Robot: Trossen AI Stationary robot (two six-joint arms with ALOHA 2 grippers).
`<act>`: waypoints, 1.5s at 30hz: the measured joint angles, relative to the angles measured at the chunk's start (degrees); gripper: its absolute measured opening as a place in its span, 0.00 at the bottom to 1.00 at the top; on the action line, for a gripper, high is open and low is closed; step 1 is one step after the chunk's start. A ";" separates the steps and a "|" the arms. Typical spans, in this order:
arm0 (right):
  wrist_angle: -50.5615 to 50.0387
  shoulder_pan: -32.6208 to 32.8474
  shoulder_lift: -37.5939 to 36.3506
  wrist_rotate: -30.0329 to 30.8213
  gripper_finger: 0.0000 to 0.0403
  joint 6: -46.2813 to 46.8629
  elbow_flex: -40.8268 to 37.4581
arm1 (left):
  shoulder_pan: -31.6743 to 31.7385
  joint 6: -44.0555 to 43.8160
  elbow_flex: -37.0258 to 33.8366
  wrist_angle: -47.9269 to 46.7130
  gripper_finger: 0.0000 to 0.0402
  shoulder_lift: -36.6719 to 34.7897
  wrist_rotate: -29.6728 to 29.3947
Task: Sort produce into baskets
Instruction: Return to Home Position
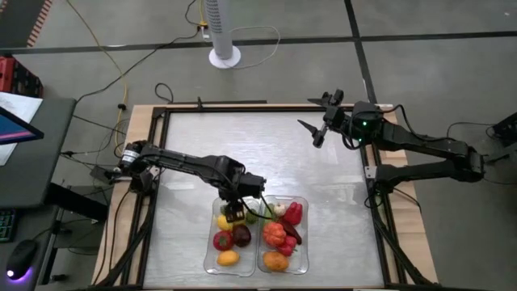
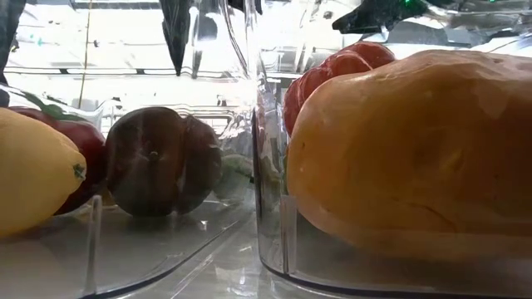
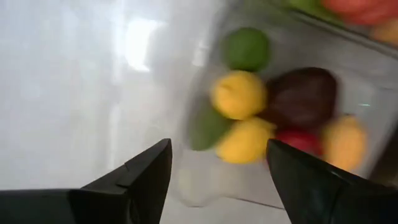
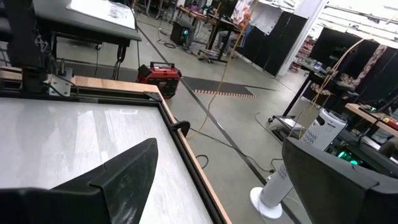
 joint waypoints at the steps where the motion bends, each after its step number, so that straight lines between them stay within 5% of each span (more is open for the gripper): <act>1: -0.06 0.00 0.00 0.00 0.92 0.09 -0.01 | 0.22 1.24 0.00 -0.49 0.61 -0.27 -1.77; 6: -1.05 -0.71 0.00 -0.87 0.92 2.71 -0.01 | 1.93 8.13 0.01 -0.25 0.56 -3.73 -8.70; 12: 0.46 -9.13 -1.78 -12.38 0.88 5.40 -2.45 | 4.89 15.91 -7.35 9.97 0.49 -13.71 -15.66; 22: 14.27 -22.32 -11.35 -16.50 0.78 12.47 -11.26 | 13.72 31.40 -48.32 55.52 0.39 -40.99 -15.52; 34: 17.67 -18.16 -17.63 -16.36 0.77 26.09 -25.51 | 16.30 36.52 -82.86 87.21 0.31 -67.87 -16.17; 39: 19.93 -11.18 -20.94 -6.17 0.77 33.00 -33.13 | 16.29 36.33 -90.22 92.78 0.30 -76.34 -16.11; 45: 29.13 1.29 -26.79 9.78 0.77 29.02 -39.56 | 16.27 35.04 -93.57 92.66 0.28 -83.77 -17.09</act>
